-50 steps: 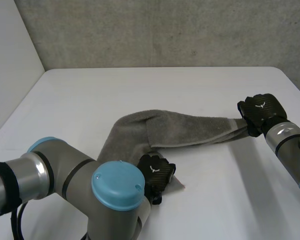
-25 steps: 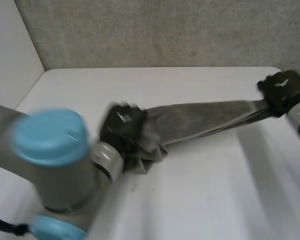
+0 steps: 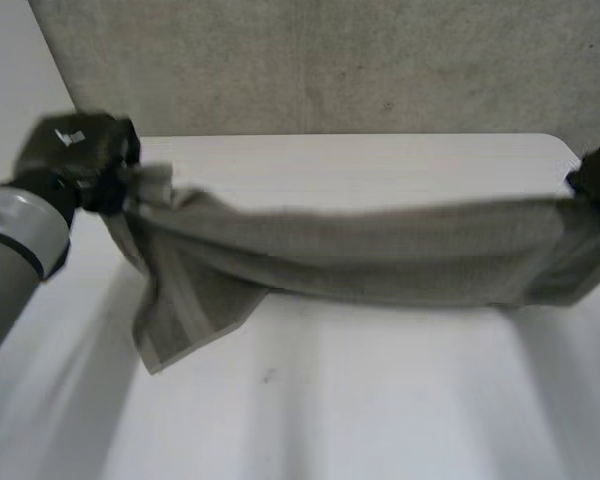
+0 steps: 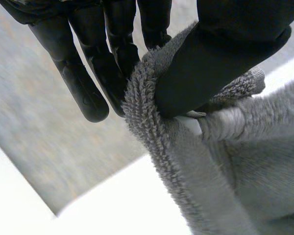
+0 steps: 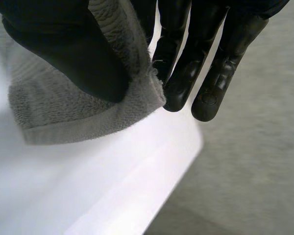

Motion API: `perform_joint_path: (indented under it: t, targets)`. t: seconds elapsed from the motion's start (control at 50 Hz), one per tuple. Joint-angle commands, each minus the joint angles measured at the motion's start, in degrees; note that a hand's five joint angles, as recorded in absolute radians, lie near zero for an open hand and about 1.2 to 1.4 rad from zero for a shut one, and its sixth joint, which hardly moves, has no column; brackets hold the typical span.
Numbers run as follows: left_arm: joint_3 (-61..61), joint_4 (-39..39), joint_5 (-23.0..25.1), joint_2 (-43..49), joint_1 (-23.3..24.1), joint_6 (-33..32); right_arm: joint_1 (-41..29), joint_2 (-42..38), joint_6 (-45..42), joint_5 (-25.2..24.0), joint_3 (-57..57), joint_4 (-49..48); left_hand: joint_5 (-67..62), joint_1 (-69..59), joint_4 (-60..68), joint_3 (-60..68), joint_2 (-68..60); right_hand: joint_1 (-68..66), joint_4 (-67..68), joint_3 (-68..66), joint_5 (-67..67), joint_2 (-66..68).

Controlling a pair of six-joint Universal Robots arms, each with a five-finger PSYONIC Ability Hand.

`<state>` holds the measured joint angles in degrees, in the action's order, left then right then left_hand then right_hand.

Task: Fold the laundry

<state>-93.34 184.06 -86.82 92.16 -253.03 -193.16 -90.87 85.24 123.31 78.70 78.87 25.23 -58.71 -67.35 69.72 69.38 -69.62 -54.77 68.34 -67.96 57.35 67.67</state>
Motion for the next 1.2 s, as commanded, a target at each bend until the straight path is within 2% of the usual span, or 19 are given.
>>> perform_joint_path:
  t: [0.02,0.16,0.26,0.3,0.32,0.36,0.38,0.4,0.42,0.46,0.5,0.58,0.7,0.74,0.8,0.92,0.96,1.06,1.2]
  targets:
    - [-0.2,-3.9,1.7,11.6,2.1,-0.5,-6.0,-10.2,-9.2,4.6,0.8,4.7,-11.3,-12.6,10.3,10.6,-10.4,-25.2,11.7,-12.0,12.7,12.3]
    - [9.9,-4.6,1.5,21.0,2.3,-1.8,-10.9,-17.9,-9.8,10.8,-3.7,3.1,-11.3,-12.6,10.3,10.6,-10.4,-25.2,11.7,-12.0,12.7,12.3]
    - [23.6,-4.1,1.0,25.3,2.5,-3.5,-12.8,-22.8,-9.0,13.6,-15.5,-4.3,-11.3,-12.6,10.3,10.6,-10.4,-25.2,11.7,-12.0,12.7,12.3]
    - [35.5,-2.7,1.1,26.4,2.5,-3.4,-13.4,-24.1,-7.1,15.2,-26.1,-13.0,-11.3,-12.6,10.3,10.6,-10.4,-25.2,11.7,-12.0,12.7,12.3]
    - [35.6,-2.7,1.1,26.4,2.5,-3.4,-13.4,-24.1,-7.1,15.3,-26.1,-13.1,-11.3,-12.6,10.3,10.6,-10.4,-25.2,11.7,-12.0,12.7,12.3]
    - [42.5,-0.5,0.8,26.8,2.5,-3.0,-14.3,-23.7,-1.9,15.8,-33.6,-25.2,-11.3,-12.6,10.3,10.6,-10.4,-25.2,11.7,-12.0,12.7,12.3]
    - [48.5,2.2,0.6,27.0,2.5,-2.5,-14.3,-23.7,-1.8,15.8,-33.6,-25.3,-11.3,-12.6,10.3,10.6,-10.4,-25.2,11.7,-12.0,12.7,12.3]
    - [53.5,5.1,0.4,27.0,2.5,-1.4,-14.5,-22.8,1.1,15.5,-34.2,-32.0,-11.3,-12.6,10.3,10.6,-10.4,-25.2,11.7,-12.0,12.7,12.3]
    - [53.5,5.1,0.4,27.0,2.5,-1.3,-14.5,-22.8,1.1,15.5,-34.2,-32.1,-11.3,-12.6,10.3,10.6,-10.4,-25.2,11.7,-12.0,12.7,12.3]
    - [57.8,9.1,-1.3,26.4,2.5,1.3,-14.2,-18.2,6.0,15.3,-31.0,-43.0,-11.3,-12.6,10.3,10.6,-10.4,-25.2,11.7,-12.0,12.7,12.3]
    - [58.1,10.3,-2.3,26.0,2.5,2.7,-14.2,-16.2,7.3,14.8,-28.1,-46.3,-11.3,-12.6,10.3,10.6,-10.4,-25.2,11.7,-12.0,12.7,12.3]
    - [56.3,10.8,-2.9,24.7,2.3,4.8,-14.1,-12.6,8.4,10.2,-18.4,-48.9,-11.3,-12.6,10.3,10.6,-10.4,-25.2,11.7,-12.0,12.7,12.3]
    - [43.6,10.8,-2.4,23.4,1.0,7.5,-14.1,-12.4,8.6,5.5,-10.3,-48.7,-11.3,-12.6,10.3,10.6,-10.4,-25.2,11.7,-12.0,12.7,12.3]
    - [34.4,11.6,-0.7,22.8,-0.2,8.5,-14.1,-12.3,8.5,4.2,-4.7,-48.1,-11.3,-12.6,10.3,10.6,-10.4,-25.2,11.7,-12.0,12.7,12.3]
    - [29.9,11.9,0.8,22.6,-0.9,8.8,-14.0,-12.3,8.6,3.9,1.3,-47.2,-11.3,-12.6,10.3,10.6,-10.4,-25.2,11.7,-12.0,12.7,12.3]
    - [12.1,16.1,8.4,23.4,-2.3,8.8,-13.7,-12.5,8.6,2.2,11.5,-44.2,-11.3,-12.6,10.3,10.6,-10.4,-25.2,11.7,-12.0,12.7,12.3]
    - [4.4,19.7,11.6,24.1,-3.3,8.6,-12.7,-12.9,8.4,-0.6,18.1,-43.1,-11.3,-12.6,10.3,10.6,-10.4,-25.2,11.7,-12.0,12.7,12.3]
    - [-3.0,22.5,13.4,25.0,-4.3,8.2,-10.8,-14.7,8.2,-3.7,24.6,-43.2,-11.3,-12.6,10.3,10.6,-10.4,-25.2,11.7,-12.0,12.7,12.3]
    - [-8.0,20.3,13.5,24.6,-5.5,5.4,-9.1,-14.8,8.2,-3.5,26.4,-43.2,-8.7,-10.0,7.6,8.0,-7.7,-25.2,11.7,-12.0,12.7,12.3]
